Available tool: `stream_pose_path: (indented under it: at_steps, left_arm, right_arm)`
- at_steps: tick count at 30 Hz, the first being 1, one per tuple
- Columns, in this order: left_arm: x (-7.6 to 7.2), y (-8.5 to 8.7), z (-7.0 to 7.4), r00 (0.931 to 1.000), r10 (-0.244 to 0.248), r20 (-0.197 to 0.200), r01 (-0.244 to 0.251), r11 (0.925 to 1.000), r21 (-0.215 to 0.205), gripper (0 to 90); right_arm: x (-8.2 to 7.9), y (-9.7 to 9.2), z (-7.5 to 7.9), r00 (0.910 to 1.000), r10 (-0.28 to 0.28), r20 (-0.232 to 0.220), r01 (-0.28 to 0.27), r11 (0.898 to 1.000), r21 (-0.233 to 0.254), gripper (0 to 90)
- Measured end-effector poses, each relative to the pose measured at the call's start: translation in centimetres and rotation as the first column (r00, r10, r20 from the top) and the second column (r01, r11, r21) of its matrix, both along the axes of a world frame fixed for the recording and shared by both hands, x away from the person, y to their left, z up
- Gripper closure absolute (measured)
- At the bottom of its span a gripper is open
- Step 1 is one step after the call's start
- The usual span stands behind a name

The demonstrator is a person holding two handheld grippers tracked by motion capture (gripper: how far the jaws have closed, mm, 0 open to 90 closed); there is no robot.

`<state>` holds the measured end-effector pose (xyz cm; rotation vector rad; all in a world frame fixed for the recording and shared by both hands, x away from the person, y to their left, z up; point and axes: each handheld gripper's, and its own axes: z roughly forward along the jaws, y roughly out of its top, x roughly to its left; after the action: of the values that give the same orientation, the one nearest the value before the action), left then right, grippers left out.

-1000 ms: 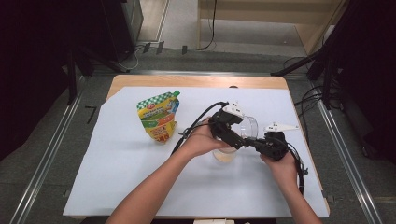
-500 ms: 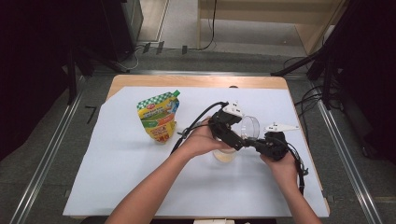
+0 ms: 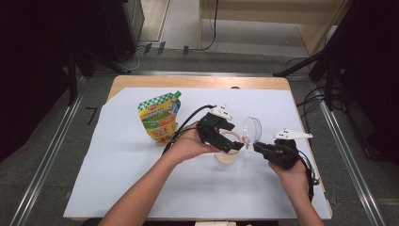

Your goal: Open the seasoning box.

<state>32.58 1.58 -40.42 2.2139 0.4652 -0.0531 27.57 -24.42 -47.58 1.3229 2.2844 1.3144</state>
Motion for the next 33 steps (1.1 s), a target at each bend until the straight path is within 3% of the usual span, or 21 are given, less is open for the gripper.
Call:
stream_pose_path:
  at_steps: [1, 4, 7, 10, 11, 14, 16, 18, 22, 25, 28, 30, 33]
  left_arm:
    - [-0.1, 0.3, -0.1, 1.0000, -0.001, -0.010, 0.001, 1.0000, -0.001, 30.7]
    - [-0.4, 1.2, -0.4, 0.9999, 0.010, 0.002, -0.010, 0.9999, 0.013, 38.7]
    - [-0.5, 1.8, -0.5, 0.9994, 0.002, -0.034, -0.001, 0.9997, 0.025, 43.2]
    - [-0.5, 2.3, -0.6, 0.9974, 0.025, -0.068, -0.023, 0.9990, 0.040, 42.9]
    - [-0.6, 2.5, -0.6, 0.9960, 0.035, -0.082, -0.032, 0.9990, 0.031, 47.2]
    - [-0.8, 3.3, -0.7, 0.9958, 0.047, -0.078, -0.046, 0.9988, 0.019, 50.2]
    - [-0.8, 3.8, -0.6, 0.9942, 0.046, -0.097, -0.044, 0.9987, 0.025, 52.5]
    - [-0.8, 4.5, -0.3, 0.9914, 0.052, -0.120, -0.051, 0.9986, 0.012, 53.0]
    - [-1.3, 5.7, 0.1, 0.9926, 0.078, -0.092, -0.077, 0.9969, 0.014, 51.9]
    - [-1.7, 6.5, 0.1, 0.9923, 0.095, -0.079, -0.093, 0.9953, 0.023, 42.2]
    - [-2.2, 7.3, 0.1, 0.9919, 0.087, -0.093, -0.085, 0.9961, 0.021, 41.7]
    - [-2.4, 7.7, 0.1, 0.9936, 0.082, -0.077, -0.079, 0.9961, 0.038, 41.4]
    - [-2.4, 8.3, 0.3, 0.9919, 0.094, -0.085, -0.092, 0.9954, 0.025, 40.7]
  right_arm:
    - [-0.4, 0.0, 0.3, 1.0000, 0.005, -0.002, -0.005, 1.000, 0.016, 80.9]
    - [-1.7, 0.4, 0.6, 0.9991, 0.036, 0.021, -0.036, 0.999, 0.001, 78.3]
    - [-2.9, 1.0, 0.2, 0.9970, 0.077, -0.002, -0.077, 0.997, 0.006, 72.4]
    - [-3.1, 1.3, 0.1, 0.9953, 0.097, -0.008, -0.097, 0.995, 0.012, 66.2]
    - [-3.4, 1.8, 0.1, 0.9917, 0.128, -0.013, -0.128, 0.992, 0.023, 62.4]
    - [-3.6, 2.4, 0.1, 0.9887, 0.150, -0.005, -0.150, 0.988, 0.026, 58.7]
    - [-3.7, 3.0, 0.2, 0.9838, 0.179, 0.008, -0.179, 0.983, 0.030, 56.7]
    - [-4.0, 3.8, 0.2, 0.9756, 0.219, 0.005, -0.219, 0.975, 0.037, 55.7]
    - [-4.2, 4.6, 0.1, 0.9661, 0.258, 0.006, -0.258, 0.966, 0.024, 55.5]
    - [-4.3, 5.2, 0.0, 0.9605, 0.278, 0.005, -0.278, 0.960, 0.022, 54.8]
    - [-4.4, 5.9, -0.1, 0.9549, 0.297, 0.002, -0.297, 0.955, 0.023, 54.3]
    - [-4.5, 6.7, -0.2, 0.9466, 0.323, 0.004, -0.323, 0.946, 0.013, 53.9]
    - [-4.5, 7.3, -0.4, 0.9418, 0.336, 0.000, -0.336, 0.942, 0.007, 53.7]
